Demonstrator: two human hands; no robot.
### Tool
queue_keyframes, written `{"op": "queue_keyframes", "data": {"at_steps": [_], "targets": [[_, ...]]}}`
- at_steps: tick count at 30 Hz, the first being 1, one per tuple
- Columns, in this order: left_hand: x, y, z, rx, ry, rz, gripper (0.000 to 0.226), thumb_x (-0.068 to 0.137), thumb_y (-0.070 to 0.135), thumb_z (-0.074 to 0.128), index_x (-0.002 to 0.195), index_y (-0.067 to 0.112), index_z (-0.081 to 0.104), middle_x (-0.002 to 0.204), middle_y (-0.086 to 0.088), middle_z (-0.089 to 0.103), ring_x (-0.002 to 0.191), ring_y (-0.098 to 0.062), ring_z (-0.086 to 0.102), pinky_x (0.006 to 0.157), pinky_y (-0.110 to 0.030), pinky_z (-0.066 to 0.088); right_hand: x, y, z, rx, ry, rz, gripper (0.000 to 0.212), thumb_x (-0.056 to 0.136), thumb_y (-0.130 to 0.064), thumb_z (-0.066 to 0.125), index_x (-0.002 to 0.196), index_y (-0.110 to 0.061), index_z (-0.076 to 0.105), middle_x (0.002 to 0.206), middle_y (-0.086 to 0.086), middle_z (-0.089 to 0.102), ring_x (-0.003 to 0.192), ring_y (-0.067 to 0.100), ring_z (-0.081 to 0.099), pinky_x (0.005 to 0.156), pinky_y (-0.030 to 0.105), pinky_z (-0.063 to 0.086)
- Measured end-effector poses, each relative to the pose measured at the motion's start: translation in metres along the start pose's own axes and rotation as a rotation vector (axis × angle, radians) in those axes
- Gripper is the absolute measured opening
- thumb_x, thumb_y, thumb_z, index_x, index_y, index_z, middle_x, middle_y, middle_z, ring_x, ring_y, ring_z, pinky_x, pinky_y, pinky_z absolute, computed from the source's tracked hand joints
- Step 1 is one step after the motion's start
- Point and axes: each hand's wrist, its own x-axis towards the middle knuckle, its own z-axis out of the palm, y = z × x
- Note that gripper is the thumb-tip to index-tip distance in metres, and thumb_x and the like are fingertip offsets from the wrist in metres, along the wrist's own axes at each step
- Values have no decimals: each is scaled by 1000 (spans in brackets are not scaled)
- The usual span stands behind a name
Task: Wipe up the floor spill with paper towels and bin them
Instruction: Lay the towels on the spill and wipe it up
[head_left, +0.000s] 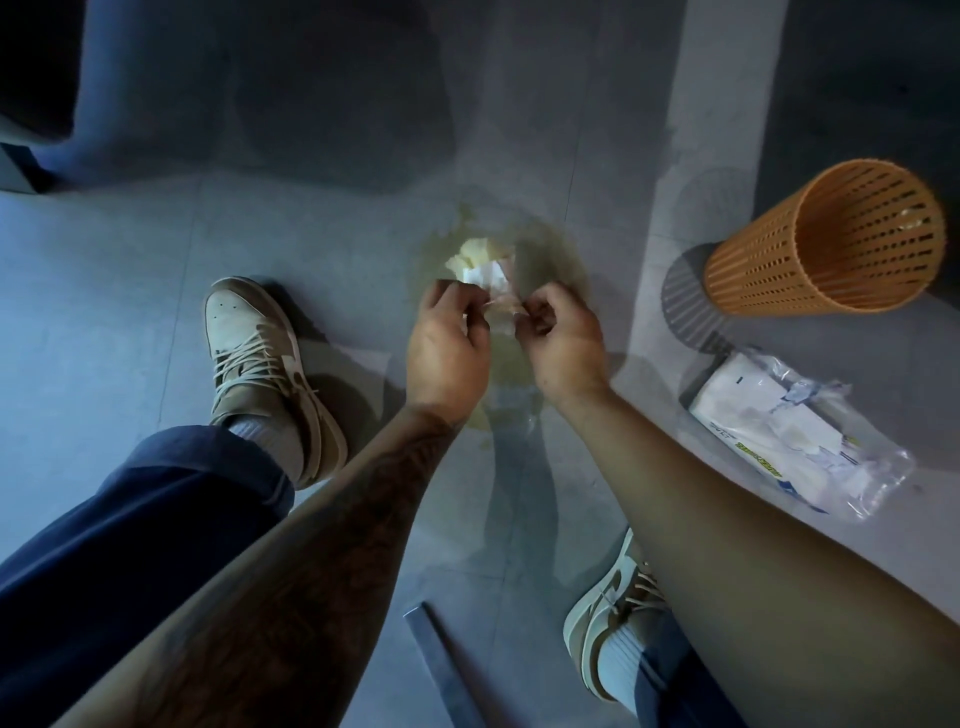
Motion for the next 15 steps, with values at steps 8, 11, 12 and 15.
{"op": "queue_keyframes", "data": {"at_steps": [8,11,12,15], "targets": [[-17,-42,5,499,-545,158,43,89,13,55,131,17,60,135,-9,55,124,-29,52,101,-44,47,-15,41,-11,-531,-280,-73,31,81,-14,64,111,-20,66,114,5,59,106,32,57,86,37,52],[-27,-53,3,661,-699,138,54,91,22,54,145,19,47,155,-1,38,142,-26,31,113,-45,35,-25,54,-14,-536,-299,-48,33,80,-17,64,113,-17,68,118,7,59,108,32,57,89,37,52],[-28,-54,1,631,-654,119,54,91,23,54,144,19,47,154,-2,39,140,-27,34,112,-45,36,-26,54,-14,-507,-240,-54,30,80,-17,64,110,-16,68,115,8,59,107,32,57,87,38,52],[-29,-52,-1,590,-567,86,55,90,23,53,145,18,45,148,-6,44,130,-30,42,106,-46,41,-23,48,-8,-488,-157,-62,28,83,-20,65,110,-15,65,114,9,57,109,33,53,85,41,52]]}}
